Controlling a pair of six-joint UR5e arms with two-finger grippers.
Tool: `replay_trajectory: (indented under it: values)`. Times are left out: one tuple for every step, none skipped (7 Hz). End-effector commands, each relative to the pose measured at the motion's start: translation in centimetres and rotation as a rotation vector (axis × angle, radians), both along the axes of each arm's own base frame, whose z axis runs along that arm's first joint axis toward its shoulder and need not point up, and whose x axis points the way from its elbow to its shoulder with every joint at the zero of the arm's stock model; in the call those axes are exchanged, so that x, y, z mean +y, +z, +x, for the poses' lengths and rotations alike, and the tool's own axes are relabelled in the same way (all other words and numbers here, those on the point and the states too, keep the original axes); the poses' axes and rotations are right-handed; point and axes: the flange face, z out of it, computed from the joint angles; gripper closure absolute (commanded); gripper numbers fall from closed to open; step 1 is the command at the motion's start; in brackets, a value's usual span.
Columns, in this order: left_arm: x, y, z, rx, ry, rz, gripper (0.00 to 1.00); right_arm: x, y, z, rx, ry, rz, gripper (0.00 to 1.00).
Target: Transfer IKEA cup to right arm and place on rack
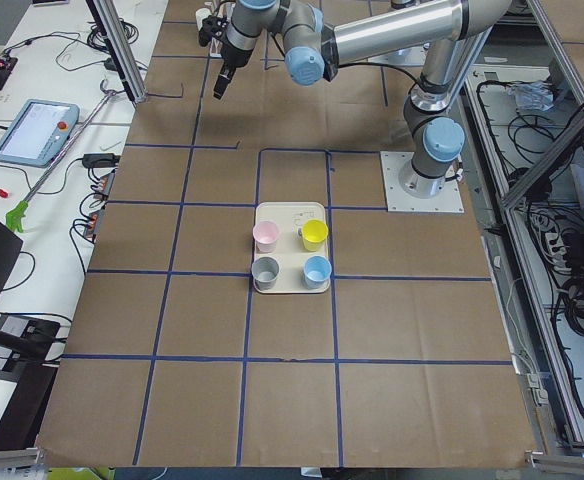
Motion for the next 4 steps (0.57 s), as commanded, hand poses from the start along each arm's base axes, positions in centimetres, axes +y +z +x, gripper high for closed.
replay_trajectory:
  values:
    - [2.7, 2.1, -2.8, -0.083, 0.058, 0.195, 0.01, -3.7, -1.7, -6.1, 0.084, -0.048, -0.004, 0.80]
    - [4.6, 1.9, -4.1, -0.112, 0.061, 0.232, 0.01, -4.9, -2.6, -8.4, 0.158, -0.050, -0.024, 0.80]
    - [5.2, 1.3, -4.4, -0.106, 0.064, 0.247, 0.01, -6.1, -3.0, -9.2, 0.175, -0.056, -0.060, 0.81]
    - [5.9, 0.6, -4.4, -0.098, 0.063, 0.254, 0.01, -7.2, -4.5, -9.5, 0.173, -0.056, -0.053, 0.81]
